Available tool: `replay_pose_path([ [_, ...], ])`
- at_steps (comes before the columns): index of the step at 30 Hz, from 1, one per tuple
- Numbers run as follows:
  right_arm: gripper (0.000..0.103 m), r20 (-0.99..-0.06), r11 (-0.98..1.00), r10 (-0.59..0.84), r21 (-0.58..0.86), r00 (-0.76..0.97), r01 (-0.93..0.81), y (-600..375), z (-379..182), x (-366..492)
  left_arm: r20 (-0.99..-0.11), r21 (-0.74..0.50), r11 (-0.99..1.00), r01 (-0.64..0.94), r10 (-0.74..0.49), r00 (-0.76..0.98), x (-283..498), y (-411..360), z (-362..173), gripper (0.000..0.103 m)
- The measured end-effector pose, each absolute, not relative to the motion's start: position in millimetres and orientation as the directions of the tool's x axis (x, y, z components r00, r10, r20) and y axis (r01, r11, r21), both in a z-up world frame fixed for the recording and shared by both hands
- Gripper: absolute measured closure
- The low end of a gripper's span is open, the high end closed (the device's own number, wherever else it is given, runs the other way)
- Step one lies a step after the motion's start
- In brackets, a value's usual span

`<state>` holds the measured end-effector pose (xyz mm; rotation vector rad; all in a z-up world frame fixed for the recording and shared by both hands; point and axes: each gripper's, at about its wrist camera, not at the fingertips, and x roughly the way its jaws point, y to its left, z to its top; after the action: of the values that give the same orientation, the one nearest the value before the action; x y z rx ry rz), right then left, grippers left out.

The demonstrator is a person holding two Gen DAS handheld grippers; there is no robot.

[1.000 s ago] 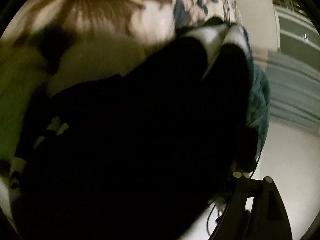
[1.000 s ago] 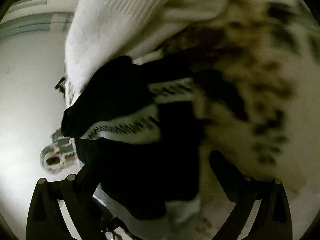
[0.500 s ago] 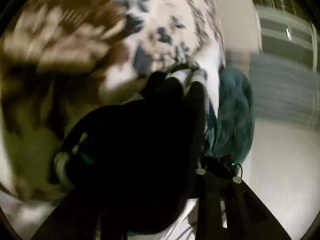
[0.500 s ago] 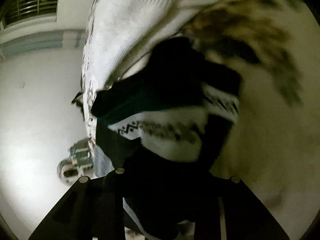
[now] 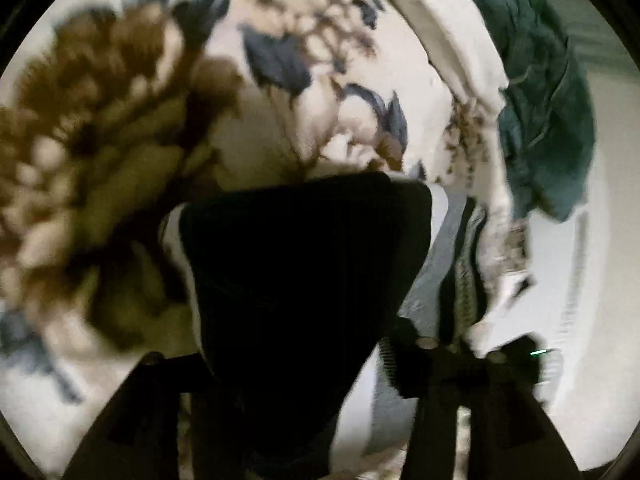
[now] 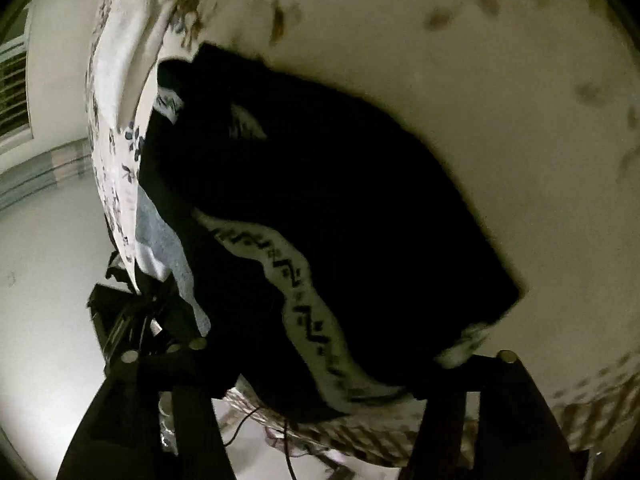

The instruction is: Fold small clothes

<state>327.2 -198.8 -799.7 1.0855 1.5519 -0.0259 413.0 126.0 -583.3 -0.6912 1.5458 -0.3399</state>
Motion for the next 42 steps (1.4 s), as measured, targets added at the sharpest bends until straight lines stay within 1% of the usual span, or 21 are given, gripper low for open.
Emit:
replay_pose_path([
  [3,0.026,-0.83,0.65,0.548,0.499,0.1,0.573,-218.1,-772.0,322.8,-0.88,-0.475,0.865,-0.165,-0.462,0.112,385.3,126.4,-551.3,0.045],
  [4,0.025,-0.845,0.68,0.527,0.484,0.09,0.551,-226.8,-762.1,323.8,-0.901,-0.43,0.889,-0.157,-0.412,0.136,372.6,128.1,-540.8,0.037],
  [5,0.025,-0.862,0.717,0.5,0.465,0.081,0.519,-232.1,-750.9,327.4,-0.914,-0.397,0.904,-0.159,-0.373,0.158,352.9,132.0,-531.9,0.024],
  [7,0.025,-0.895,0.785,0.438,0.425,0.082,0.45,-238.4,-731.9,337.0,-0.928,-0.355,0.913,-0.202,-0.32,0.19,326.6,143.4,-525.3,0.013],
  [11,0.025,-0.926,0.871,0.354,0.378,0.131,0.314,-232.6,-697.8,383.4,-0.963,-0.259,0.91,-0.325,-0.216,0.162,281.0,148.2,-543.9,0.011],
  [13,0.025,-0.922,0.885,0.363,0.387,0.138,0.26,-220.2,-706.4,414.5,-0.983,-0.18,0.907,-0.382,-0.15,0.106,255.9,156.2,-574.4,0.011],
  [16,0.028,-0.92,0.896,0.386,0.391,0.066,0.212,-202.1,-740.7,451.9,-0.987,-0.16,0.87,-0.467,-0.149,0.061,234.2,168.4,-611.7,0.011],
  [17,0.043,-0.909,0.885,0.416,0.413,0.033,0.213,-195.3,-753.5,464.4,-0.986,-0.163,0.86,-0.484,-0.152,0.061,231.6,170.8,-620.6,0.011],
  [18,0.096,-0.896,0.872,0.445,0.437,0.016,0.221,-191.3,-763.2,469.5,-0.985,-0.172,0.856,-0.488,-0.156,0.074,230.6,173.6,-628.6,0.011],
  [20,0.098,-0.905,0.881,0.425,0.421,0.027,0.216,-189.4,-764.5,469.4,-0.984,-0.175,0.855,-0.489,-0.161,0.071,232.3,178.0,-636.0,0.0],
  [23,0.098,-0.935,0.901,0.332,0.354,0.127,0.25,-207.2,-747.5,468.4,-0.985,-0.16,0.853,-0.497,-0.169,0.027,242.4,181.8,-651.2,0.0],
  [27,0.098,-0.925,0.894,0.38,0.375,0.028,0.244,-215.1,-760.2,466.9,-0.984,-0.125,0.856,-0.501,-0.17,-0.046,254.9,187.4,-663.0,0.0],
  [28,0.091,-0.916,0.89,0.401,0.393,0.016,0.233,-215.7,-758.2,465.6,-0.982,-0.122,0.856,-0.502,-0.178,-0.065,257.8,189.6,-665.5,0.0],
  [30,0.06,-0.913,0.888,0.406,0.402,0.028,0.222,-225.1,-745.0,459.8,-0.974,-0.123,0.851,-0.51,-0.201,-0.101,263.5,195.3,-671.4,0.0],
  [31,0.04,-0.907,0.878,0.419,0.416,0.043,0.235,-233.2,-739.9,454.6,-0.972,-0.121,0.85,-0.512,-0.206,-0.112,265.8,196.8,-672.3,0.0],
  [32,0.037,-0.9,0.863,0.431,0.43,0.06,0.265,-244.5,-735.3,446.8,-0.971,-0.119,0.848,-0.516,-0.209,-0.119,269.2,198.7,-673.2,0.0],
  [34,0.037,-0.892,0.839,0.451,0.439,0.042,0.321,-259.6,-736.0,431.1,-0.972,-0.123,0.835,-0.536,-0.21,-0.104,268.0,203.4,-665.5,0.0],
  [39,0.037,-0.861,0.8,0.505,0.438,-0.065,0.41,-268.5,-769.4,393.7,-0.982,-0.148,0.803,-0.577,-0.188,-0.01,262.6,199.1,-633.7,0.0],
  [40,0.051,-0.855,0.79,0.514,0.442,-0.065,0.424,-267.0,-774.5,389.2,-0.983,-0.149,0.801,-0.58,-0.185,-0.003,261.3,197.5,-628.4,0.0],
  [41,0.093,-0.858,0.778,0.514,0.457,-0.018,0.431,-266.6,-772.6,382.2,-0.983,-0.15,0.8,-0.581,-0.181,0.005,260.4,194.5,-621.7,0.0],
  [42,0.093,-0.875,0.791,0.483,0.442,0.01,0.423,-262.7,-768.0,377.5,-0.983,-0.157,0.8,-0.579,-0.183,0.014,261.2,188.9,-616.6,0.0],
])
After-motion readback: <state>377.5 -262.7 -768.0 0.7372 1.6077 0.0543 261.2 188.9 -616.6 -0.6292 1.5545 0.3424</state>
